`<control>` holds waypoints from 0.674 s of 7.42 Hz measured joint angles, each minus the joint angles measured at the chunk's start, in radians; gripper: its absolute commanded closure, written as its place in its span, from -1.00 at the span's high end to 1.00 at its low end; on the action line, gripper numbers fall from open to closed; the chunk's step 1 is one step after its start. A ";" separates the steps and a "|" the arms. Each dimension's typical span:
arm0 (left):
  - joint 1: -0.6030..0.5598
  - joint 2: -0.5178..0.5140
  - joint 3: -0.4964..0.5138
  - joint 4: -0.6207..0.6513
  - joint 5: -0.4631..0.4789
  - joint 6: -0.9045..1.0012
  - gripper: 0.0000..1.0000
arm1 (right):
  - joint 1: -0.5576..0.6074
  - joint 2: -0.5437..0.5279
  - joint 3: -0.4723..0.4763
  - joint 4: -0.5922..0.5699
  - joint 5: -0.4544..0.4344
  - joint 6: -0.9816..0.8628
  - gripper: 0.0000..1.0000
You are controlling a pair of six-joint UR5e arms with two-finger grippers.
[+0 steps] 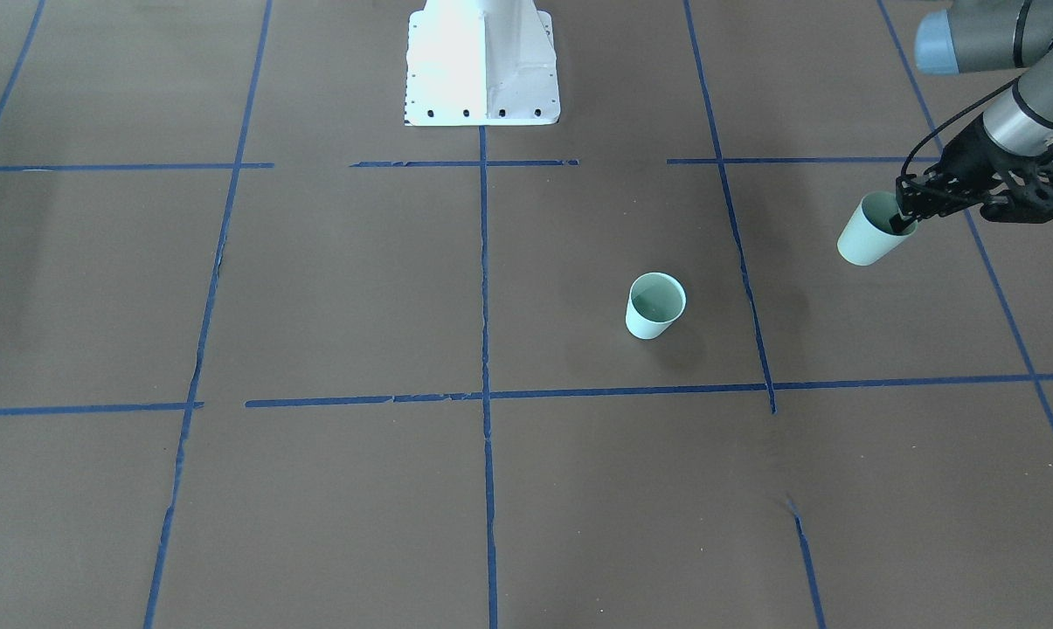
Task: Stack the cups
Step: 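Carry the held cup with the left gripper over the other green cup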
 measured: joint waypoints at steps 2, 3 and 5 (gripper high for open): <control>-0.034 -0.099 -0.101 0.261 -0.003 0.013 -1.00 | 0.000 0.000 -0.001 0.000 0.000 0.000 1.00; -0.043 -0.218 -0.116 0.431 -0.002 0.013 -1.00 | 0.000 0.000 -0.001 0.000 0.000 0.000 1.00; -0.003 -0.427 -0.110 0.659 -0.002 -0.037 -1.00 | 0.000 0.000 0.000 0.000 0.000 0.000 1.00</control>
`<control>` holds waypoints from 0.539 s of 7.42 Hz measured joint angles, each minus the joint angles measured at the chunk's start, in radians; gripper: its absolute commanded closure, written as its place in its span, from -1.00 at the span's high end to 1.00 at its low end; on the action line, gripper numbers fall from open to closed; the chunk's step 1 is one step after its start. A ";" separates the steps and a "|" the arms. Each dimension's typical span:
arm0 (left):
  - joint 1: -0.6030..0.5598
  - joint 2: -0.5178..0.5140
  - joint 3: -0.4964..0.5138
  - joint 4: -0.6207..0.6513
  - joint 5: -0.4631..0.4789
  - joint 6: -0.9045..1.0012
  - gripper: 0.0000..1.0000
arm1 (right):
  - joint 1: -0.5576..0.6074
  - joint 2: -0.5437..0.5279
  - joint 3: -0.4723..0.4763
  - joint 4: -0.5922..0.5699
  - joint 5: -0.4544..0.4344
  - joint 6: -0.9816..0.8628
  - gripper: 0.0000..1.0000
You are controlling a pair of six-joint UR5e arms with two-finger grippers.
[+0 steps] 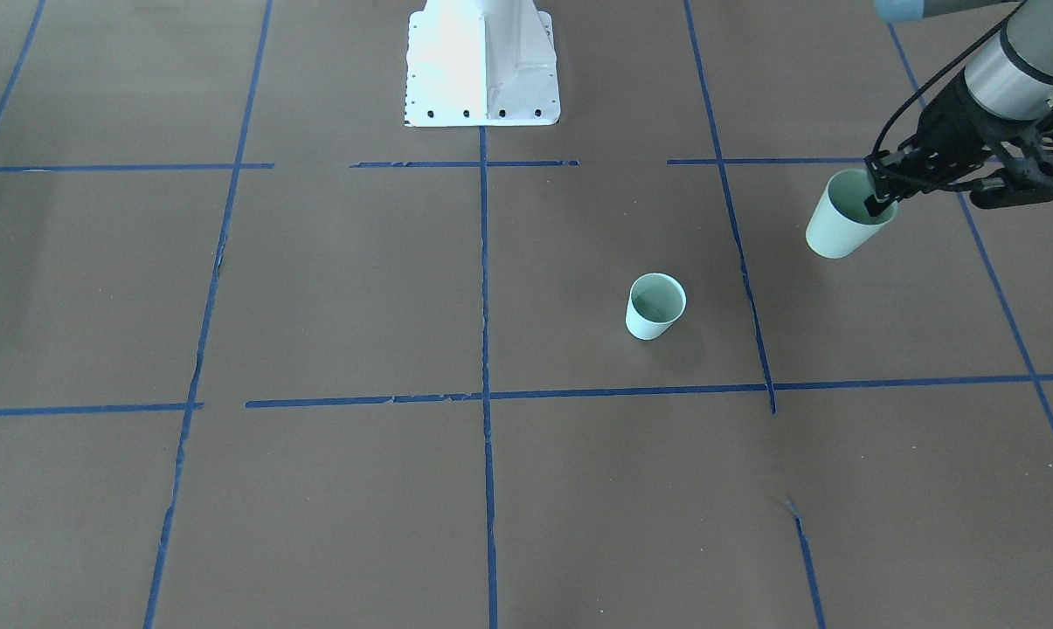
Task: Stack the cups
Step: 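Carry the held cup with the left gripper over the other green cup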
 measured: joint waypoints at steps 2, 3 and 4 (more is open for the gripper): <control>0.107 -0.141 0.097 0.012 -0.003 -0.122 -1.00 | 0.000 0.000 0.000 0.001 0.000 0.000 1.00; 0.149 -0.181 0.173 -0.070 -0.002 -0.189 -1.00 | 0.000 0.000 0.000 0.001 0.000 0.000 1.00; 0.177 -0.198 0.236 -0.169 -0.002 -0.254 -1.00 | 0.000 0.000 0.000 0.001 0.000 0.000 1.00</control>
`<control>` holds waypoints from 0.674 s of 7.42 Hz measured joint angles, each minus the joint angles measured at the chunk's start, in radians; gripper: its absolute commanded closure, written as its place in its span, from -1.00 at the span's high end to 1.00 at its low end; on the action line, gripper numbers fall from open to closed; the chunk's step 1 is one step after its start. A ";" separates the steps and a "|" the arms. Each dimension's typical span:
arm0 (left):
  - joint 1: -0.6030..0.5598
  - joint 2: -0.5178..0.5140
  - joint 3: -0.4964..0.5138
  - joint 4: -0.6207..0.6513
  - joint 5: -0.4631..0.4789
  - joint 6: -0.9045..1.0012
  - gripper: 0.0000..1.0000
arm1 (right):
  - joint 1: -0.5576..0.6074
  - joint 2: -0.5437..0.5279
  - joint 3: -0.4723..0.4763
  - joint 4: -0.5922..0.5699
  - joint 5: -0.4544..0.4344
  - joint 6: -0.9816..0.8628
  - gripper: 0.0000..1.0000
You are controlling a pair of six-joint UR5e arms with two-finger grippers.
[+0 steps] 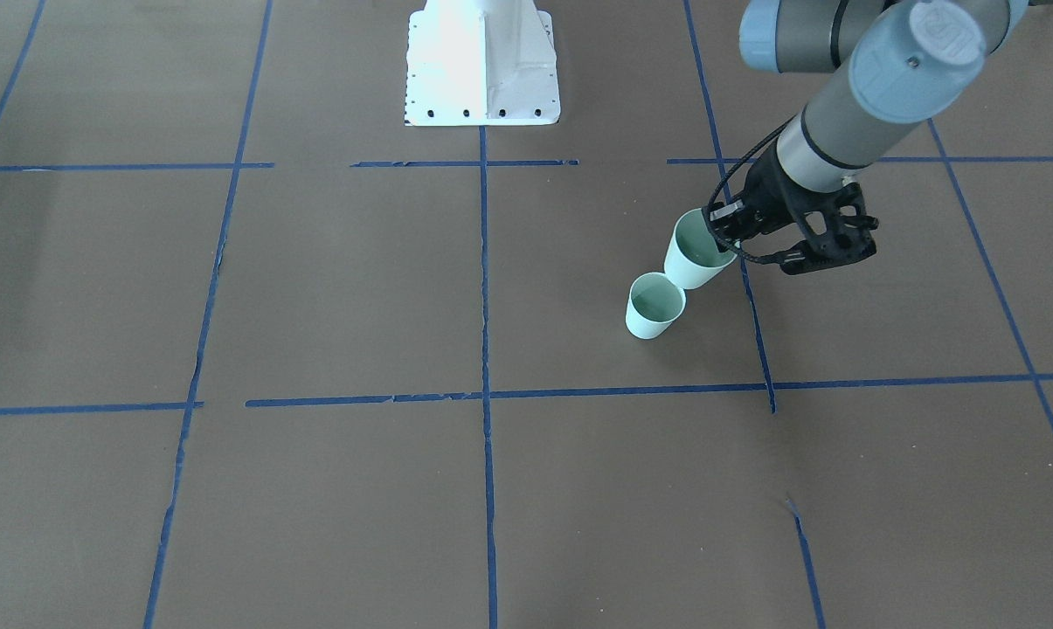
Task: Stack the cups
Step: 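Lower the held cup into the other green cup with the left gripper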
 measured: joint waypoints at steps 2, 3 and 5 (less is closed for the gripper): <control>0.024 -0.009 0.053 -0.081 0.003 -0.050 -1.00 | 0.000 0.000 0.000 0.000 0.000 0.000 1.00; 0.029 -0.009 0.062 -0.091 0.004 -0.052 -1.00 | 0.000 0.000 0.001 0.000 0.000 0.000 1.00; 0.044 -0.005 0.084 -0.120 0.006 -0.053 -1.00 | 0.000 0.000 0.001 0.000 0.000 0.000 1.00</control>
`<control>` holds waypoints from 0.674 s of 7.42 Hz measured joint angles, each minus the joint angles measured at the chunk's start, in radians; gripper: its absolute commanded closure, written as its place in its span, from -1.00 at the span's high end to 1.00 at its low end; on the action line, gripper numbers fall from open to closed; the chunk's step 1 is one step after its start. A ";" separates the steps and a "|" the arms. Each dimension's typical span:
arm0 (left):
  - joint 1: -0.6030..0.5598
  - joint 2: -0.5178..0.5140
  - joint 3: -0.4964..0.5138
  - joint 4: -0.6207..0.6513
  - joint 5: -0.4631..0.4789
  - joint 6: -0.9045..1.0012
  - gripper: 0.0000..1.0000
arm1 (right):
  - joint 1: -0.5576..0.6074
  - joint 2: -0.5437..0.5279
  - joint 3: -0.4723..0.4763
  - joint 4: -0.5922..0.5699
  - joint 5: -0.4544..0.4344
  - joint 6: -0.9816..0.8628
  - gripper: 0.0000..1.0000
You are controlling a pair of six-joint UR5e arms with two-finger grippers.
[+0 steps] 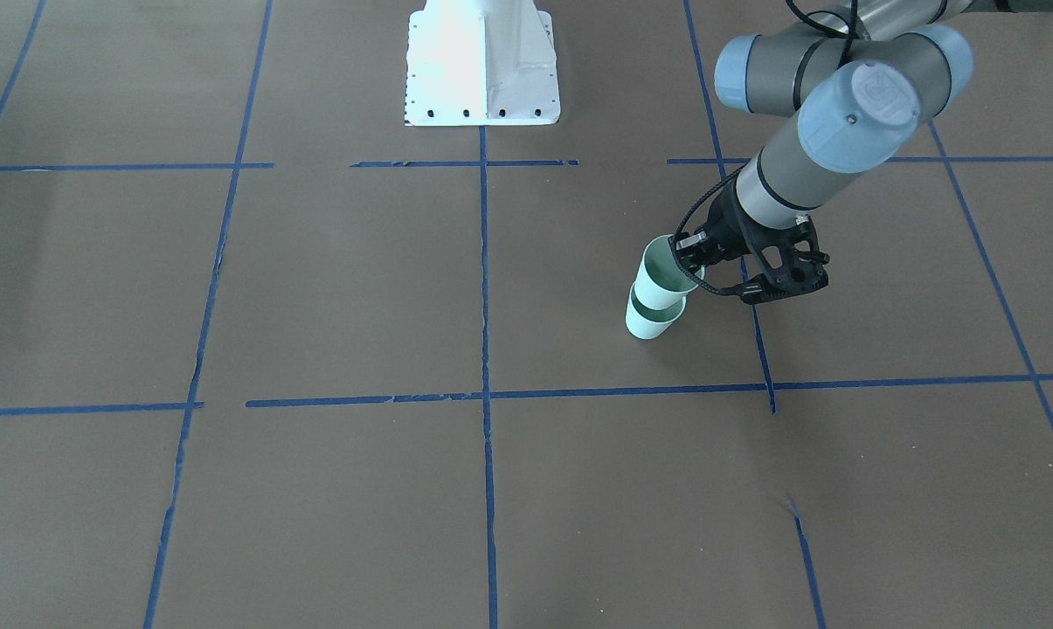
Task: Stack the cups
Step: 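Lower the held cup into the other green cup with the left gripper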
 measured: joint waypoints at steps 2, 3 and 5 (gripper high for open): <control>0.009 0.007 0.008 -0.014 0.001 0.002 -1.00 | 0.000 0.000 0.000 0.001 0.000 0.000 1.00; 0.009 0.009 0.010 -0.016 0.001 0.004 -1.00 | 0.000 0.000 0.000 0.001 0.000 0.000 1.00; 0.010 0.010 0.014 -0.022 0.002 0.005 -1.00 | 0.000 0.000 0.000 0.000 0.000 0.000 1.00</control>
